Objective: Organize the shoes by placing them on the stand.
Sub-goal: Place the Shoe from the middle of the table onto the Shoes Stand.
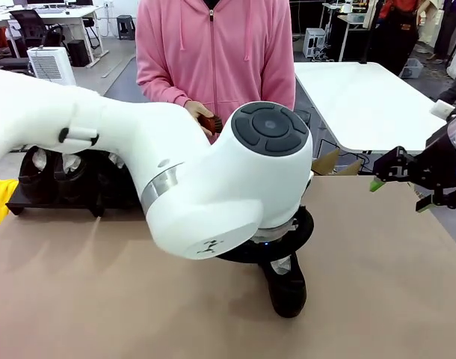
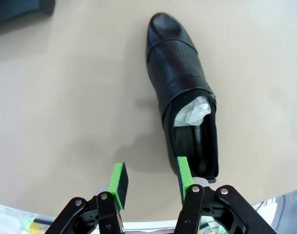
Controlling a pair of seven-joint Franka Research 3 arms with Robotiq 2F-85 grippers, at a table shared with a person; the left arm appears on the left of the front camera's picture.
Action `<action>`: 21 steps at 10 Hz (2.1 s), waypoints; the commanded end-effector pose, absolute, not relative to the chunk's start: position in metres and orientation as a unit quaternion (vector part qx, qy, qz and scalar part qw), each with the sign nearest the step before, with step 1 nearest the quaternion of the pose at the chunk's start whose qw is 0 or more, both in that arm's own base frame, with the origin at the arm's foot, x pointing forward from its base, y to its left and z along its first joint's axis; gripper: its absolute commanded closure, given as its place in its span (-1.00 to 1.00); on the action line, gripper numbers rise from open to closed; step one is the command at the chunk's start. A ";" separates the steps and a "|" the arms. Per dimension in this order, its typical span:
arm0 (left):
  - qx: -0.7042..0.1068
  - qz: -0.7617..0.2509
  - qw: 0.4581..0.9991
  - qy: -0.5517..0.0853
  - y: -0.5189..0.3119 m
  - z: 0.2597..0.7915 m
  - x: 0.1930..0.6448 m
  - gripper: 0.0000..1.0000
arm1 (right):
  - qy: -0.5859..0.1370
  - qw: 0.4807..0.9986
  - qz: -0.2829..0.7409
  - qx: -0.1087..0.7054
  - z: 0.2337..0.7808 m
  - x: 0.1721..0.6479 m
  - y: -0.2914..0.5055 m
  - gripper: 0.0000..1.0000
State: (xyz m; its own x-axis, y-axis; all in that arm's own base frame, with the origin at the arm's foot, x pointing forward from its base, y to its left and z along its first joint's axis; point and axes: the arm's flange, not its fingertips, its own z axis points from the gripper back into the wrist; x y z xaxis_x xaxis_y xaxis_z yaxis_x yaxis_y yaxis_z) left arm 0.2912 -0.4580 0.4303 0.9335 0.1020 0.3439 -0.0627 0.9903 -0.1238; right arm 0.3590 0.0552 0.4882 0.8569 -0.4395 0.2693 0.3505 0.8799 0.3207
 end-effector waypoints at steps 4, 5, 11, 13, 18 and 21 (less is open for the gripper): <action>-0.063 0.085 0.985 -0.136 -0.492 0.395 0.303 -0.10 | -0.175 0.956 -0.194 0.132 0.491 0.358 0.056 -1.00; -0.059 0.087 0.985 -0.135 -0.496 0.392 0.303 -0.10 | -0.175 0.956 -0.194 0.132 0.491 0.358 0.056 -1.00; -0.039 0.119 0.985 -0.116 -0.500 0.370 0.333 -0.10 | -0.175 0.956 -0.194 0.132 0.491 0.358 0.056 -1.00; -0.037 0.110 0.988 -0.103 -0.499 0.364 0.342 -0.10 | -0.175 0.956 -0.194 0.132 0.491 0.358 0.056 -1.00; -0.031 0.092 0.992 -0.082 -0.497 0.357 0.348 1.00 | -0.175 0.956 -0.194 0.132 0.491 0.358 0.056 -1.00; -0.038 0.089 0.994 -0.056 -0.495 0.351 0.354 1.00 | -0.175 0.956 -0.194 0.132 0.491 0.358 0.056 -1.00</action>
State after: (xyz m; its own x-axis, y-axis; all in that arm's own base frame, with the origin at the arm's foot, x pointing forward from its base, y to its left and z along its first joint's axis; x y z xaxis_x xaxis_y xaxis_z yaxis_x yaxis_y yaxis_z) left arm 0.3473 -0.4938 0.3519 0.9722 0.1875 0.1405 -0.1767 0.9805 -0.0861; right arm 0.3578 0.0577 0.4906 0.8585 -0.4329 0.2748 0.3417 0.8826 0.3229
